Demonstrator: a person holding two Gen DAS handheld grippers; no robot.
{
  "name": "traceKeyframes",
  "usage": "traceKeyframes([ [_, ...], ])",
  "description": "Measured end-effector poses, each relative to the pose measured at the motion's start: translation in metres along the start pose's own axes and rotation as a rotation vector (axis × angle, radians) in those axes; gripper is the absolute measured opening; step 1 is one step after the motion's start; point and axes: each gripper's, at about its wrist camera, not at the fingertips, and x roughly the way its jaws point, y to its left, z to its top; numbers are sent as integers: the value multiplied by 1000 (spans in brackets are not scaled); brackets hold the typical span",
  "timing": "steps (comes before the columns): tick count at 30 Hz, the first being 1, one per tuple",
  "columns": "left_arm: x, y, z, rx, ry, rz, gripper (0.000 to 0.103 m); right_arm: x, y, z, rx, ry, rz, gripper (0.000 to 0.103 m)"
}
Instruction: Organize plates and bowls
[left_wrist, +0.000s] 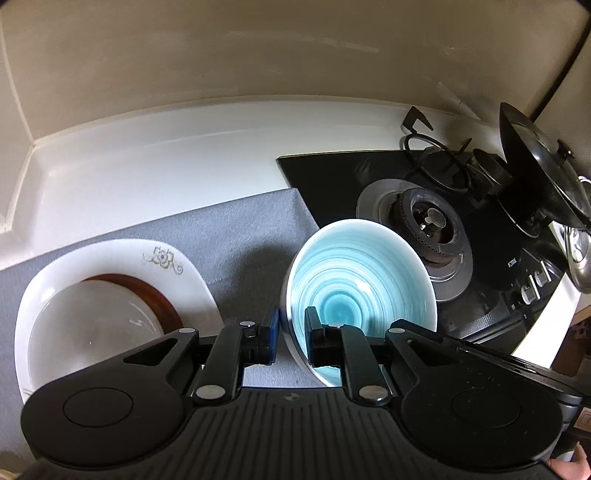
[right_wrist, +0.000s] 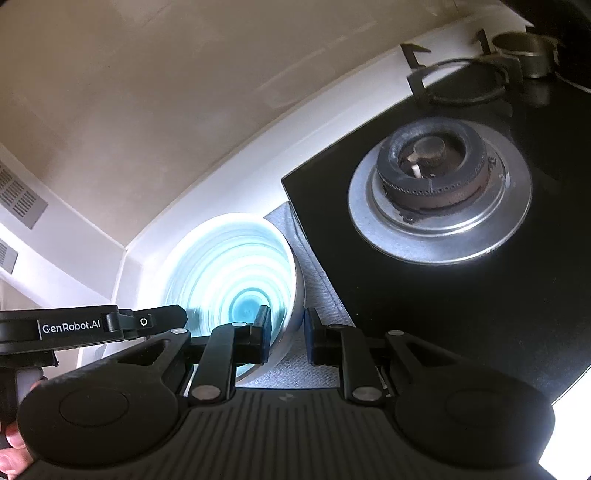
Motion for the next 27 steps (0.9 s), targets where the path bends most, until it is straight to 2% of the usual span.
traceKeyframes([
  [10,54,4,-8,3,110,65,15,38,-6,1,-32,92,-75,20],
  [13,57,11,-10,-30,143,45,15,44,-8,1,-34,118,-81,22],
  [15,36,21,-7,-67,115,-8,15,39,-11,1,-21,119,-62,24],
  [16,20,28,-6,-81,83,-46,16,34,-10,1,-29,110,-71,30],
  [18,-24,49,-7,-94,2,-96,23,18,-4,1,-93,69,-111,32],
  [20,-61,75,-11,-89,-72,-74,36,-4,4,2,-97,9,-114,33],
  [21,-73,91,-13,-93,-97,-36,43,-13,12,3,-97,-18,-83,33],
  [22,-80,109,-15,-110,-105,13,43,-19,24,3,-113,-32,-50,33],
  [24,-76,143,-18,-184,-67,75,40,-13,56,1,-165,6,23,33],
  [27,-57,180,-24,-309,15,56,15,18,98,-9,-184,99,158,33],
])
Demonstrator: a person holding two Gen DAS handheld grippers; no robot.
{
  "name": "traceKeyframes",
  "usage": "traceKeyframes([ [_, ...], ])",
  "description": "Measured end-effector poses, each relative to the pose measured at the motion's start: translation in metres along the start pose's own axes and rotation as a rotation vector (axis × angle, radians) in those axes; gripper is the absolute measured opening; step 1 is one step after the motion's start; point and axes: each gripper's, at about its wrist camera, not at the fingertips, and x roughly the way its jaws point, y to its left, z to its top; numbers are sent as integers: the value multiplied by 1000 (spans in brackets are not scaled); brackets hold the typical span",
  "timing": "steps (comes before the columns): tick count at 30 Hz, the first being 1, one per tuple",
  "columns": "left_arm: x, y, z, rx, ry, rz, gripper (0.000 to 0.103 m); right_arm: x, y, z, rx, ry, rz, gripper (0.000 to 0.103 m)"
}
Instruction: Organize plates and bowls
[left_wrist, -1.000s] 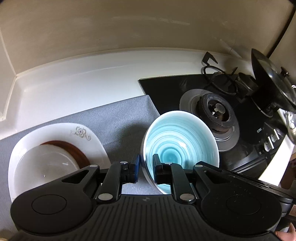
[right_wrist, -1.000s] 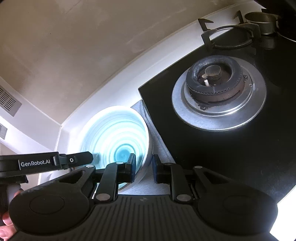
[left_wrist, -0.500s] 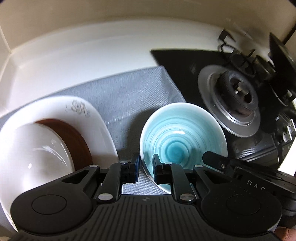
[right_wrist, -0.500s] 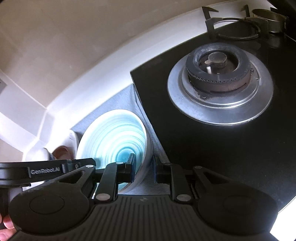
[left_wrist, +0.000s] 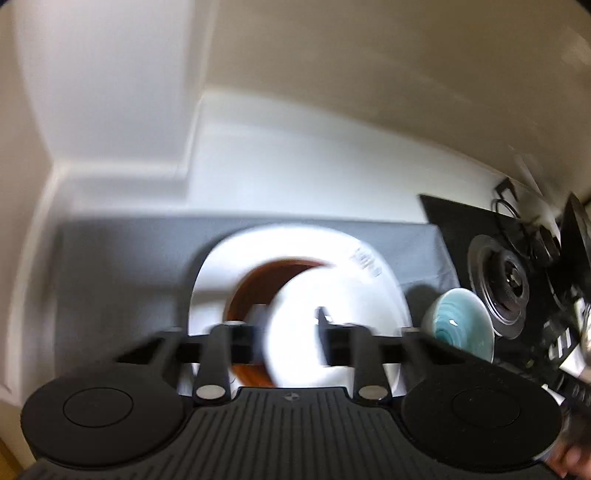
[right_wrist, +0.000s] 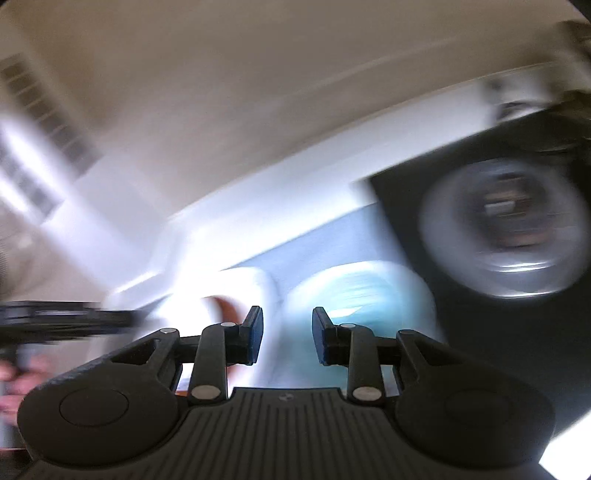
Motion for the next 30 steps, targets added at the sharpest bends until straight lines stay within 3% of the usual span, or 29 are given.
traceKeyframes([
  [2,8,6,-1,-20,13,37,15,30,17,-4,-29,59,0,33],
  [6,17,11,-12,-30,49,29,13,66,25,-13,-7,128,-4,32],
  [8,23,3,-14,3,58,24,13,75,27,-15,-10,148,0,20],
  [11,28,-6,-16,26,63,54,11,79,29,-11,-25,151,-13,16],
  [19,3,-32,-16,72,32,29,11,32,36,-2,-42,63,-19,16],
  [30,-8,-122,0,183,13,-71,10,-46,-5,25,-27,-80,-65,17],
])
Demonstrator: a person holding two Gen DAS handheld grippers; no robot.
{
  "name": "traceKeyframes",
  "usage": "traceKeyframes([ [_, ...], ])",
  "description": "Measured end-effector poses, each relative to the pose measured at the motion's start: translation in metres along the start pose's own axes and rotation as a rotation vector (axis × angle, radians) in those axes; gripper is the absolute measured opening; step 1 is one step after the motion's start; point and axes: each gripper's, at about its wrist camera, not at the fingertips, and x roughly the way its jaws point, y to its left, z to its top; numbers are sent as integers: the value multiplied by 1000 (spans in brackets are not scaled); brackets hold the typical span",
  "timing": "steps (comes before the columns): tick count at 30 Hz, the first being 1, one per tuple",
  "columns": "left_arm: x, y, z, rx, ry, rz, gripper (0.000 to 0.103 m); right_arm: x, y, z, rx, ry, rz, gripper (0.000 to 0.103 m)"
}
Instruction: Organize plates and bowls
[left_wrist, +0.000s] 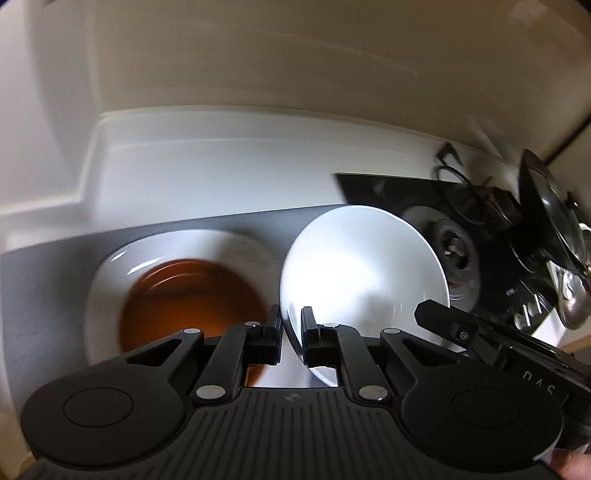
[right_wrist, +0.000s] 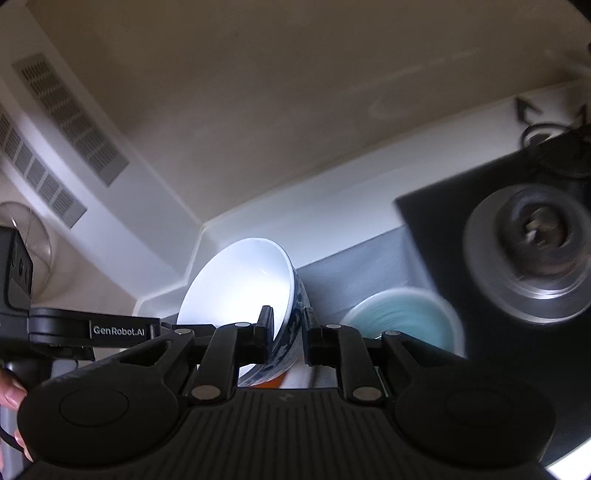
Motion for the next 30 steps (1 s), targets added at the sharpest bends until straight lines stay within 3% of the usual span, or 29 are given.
traceKeyframes([
  [5,23,-36,4,48,45,-25,11,-13,-40,-2,54,-16,-36,16],
  [14,85,-59,-6,122,155,42,11,12,-85,-22,110,30,-84,16],
  [23,100,-58,-10,135,184,80,11,29,-91,-37,74,65,-98,15],
  [30,101,-54,-10,121,181,82,11,28,-93,-39,66,36,-111,15],
])
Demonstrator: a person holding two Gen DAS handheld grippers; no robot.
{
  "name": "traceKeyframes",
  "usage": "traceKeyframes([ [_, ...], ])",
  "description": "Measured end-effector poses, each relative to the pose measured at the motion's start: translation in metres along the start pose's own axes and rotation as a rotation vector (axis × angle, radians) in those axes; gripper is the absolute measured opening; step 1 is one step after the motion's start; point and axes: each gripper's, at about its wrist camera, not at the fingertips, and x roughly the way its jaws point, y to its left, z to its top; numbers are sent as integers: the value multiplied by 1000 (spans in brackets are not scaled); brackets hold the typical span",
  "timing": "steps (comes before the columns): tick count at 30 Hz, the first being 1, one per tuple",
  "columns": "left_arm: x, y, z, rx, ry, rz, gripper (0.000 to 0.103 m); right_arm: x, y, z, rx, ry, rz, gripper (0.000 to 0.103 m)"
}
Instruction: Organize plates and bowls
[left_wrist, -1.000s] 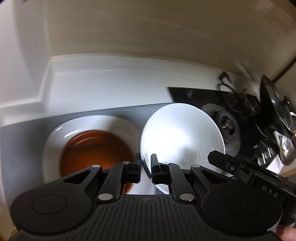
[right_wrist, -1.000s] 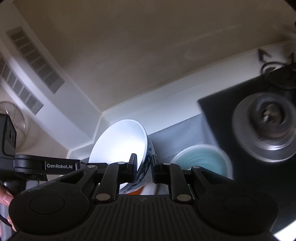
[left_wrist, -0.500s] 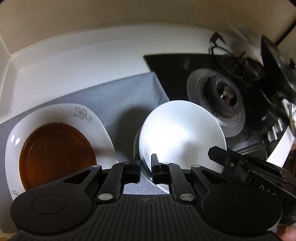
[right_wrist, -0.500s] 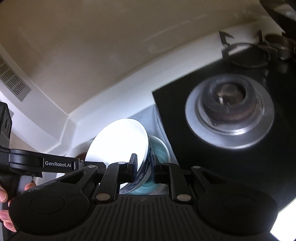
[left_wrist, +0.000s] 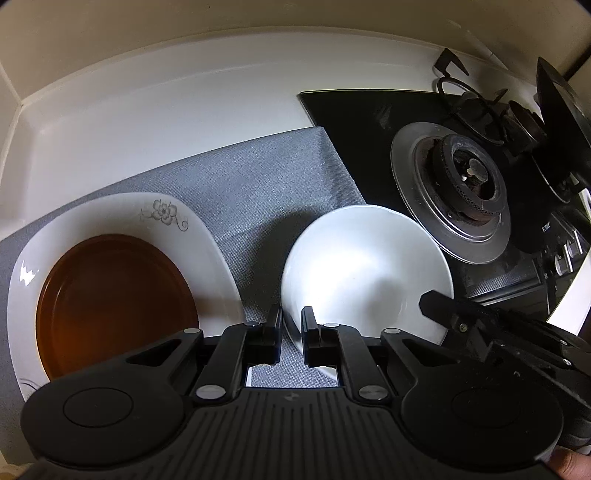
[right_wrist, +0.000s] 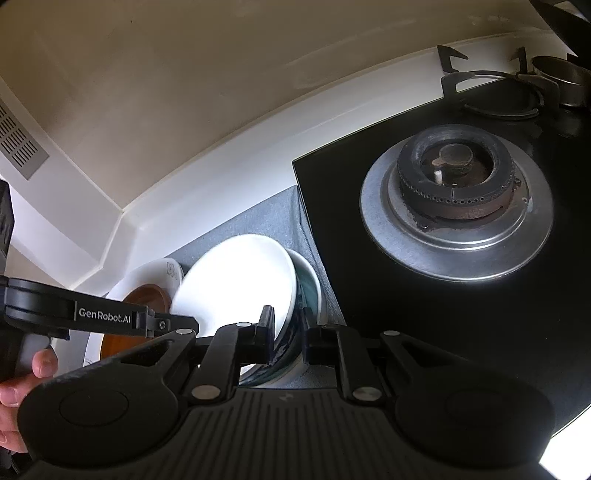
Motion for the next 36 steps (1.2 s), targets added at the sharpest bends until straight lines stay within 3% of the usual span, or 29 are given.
traceKeyframes([
  [7,-4,-5,-1,38,-26,4,13,-6,-1,-8,25,-52,-34,13],
  [16,2,-18,6,137,-70,112,18,-30,-11,-11,57,-128,0,17],
  [18,3,-20,5,151,-79,127,22,-29,-13,-9,68,-126,4,23],
  [20,9,-23,4,162,-56,144,30,-24,-15,-10,71,-98,14,42],
  [21,14,-25,3,173,-36,141,32,-21,-15,-11,80,-99,12,43],
  [27,29,-22,-3,150,11,107,34,1,-14,-23,115,-33,12,44],
  [28,31,-21,-4,134,21,83,28,4,-14,-25,121,-28,18,44],
  [30,30,-19,-4,112,18,69,25,7,-14,-26,136,-23,38,39],
  [36,21,-20,-12,74,38,38,24,-3,-9,-28,112,-4,-6,32],
])
